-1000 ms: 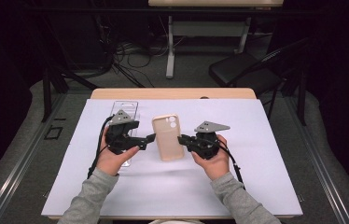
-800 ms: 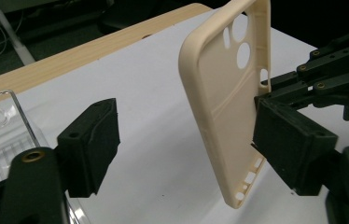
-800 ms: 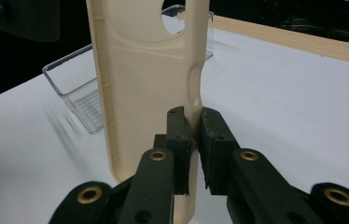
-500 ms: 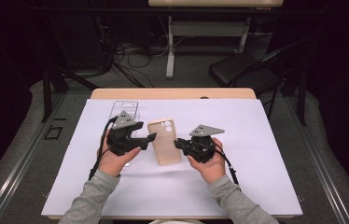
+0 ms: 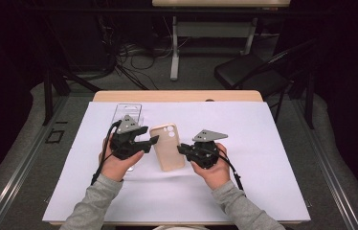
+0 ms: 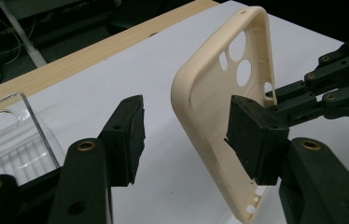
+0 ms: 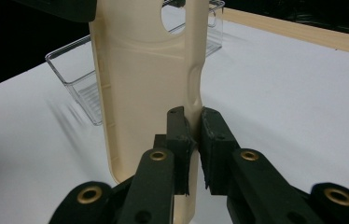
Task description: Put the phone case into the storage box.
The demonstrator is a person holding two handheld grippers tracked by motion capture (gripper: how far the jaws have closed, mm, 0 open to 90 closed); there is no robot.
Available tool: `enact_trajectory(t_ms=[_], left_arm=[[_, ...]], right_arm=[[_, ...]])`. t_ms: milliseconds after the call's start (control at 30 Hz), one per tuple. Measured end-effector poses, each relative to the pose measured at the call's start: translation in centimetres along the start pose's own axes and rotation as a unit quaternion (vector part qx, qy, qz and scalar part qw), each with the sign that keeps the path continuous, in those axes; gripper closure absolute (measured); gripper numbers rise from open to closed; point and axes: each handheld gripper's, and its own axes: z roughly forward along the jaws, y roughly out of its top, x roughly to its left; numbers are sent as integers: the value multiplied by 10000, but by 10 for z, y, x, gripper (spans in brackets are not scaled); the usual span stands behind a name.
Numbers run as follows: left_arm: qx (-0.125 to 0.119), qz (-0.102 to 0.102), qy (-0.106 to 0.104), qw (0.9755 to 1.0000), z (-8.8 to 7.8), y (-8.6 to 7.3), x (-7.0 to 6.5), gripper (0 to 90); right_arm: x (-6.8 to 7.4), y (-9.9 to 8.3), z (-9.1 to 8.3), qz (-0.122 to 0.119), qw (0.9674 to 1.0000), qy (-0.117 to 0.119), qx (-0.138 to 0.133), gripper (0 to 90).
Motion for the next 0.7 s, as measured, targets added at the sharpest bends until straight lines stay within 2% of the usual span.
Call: enact_trajectory(t_ms=[100,400,700], left_arm=[[21,60,99,9999,0,0,-1,503],[54,216,151,9996,-1,1,-4,542],[90,272,296,9992,-2,1,-5,584]], right_arm=[[0,-1,1,8,10000,2,19,831],[1,-1,2,-15,10000,6,51,831],[3,-2,3,-41,10000,22,84,831]])
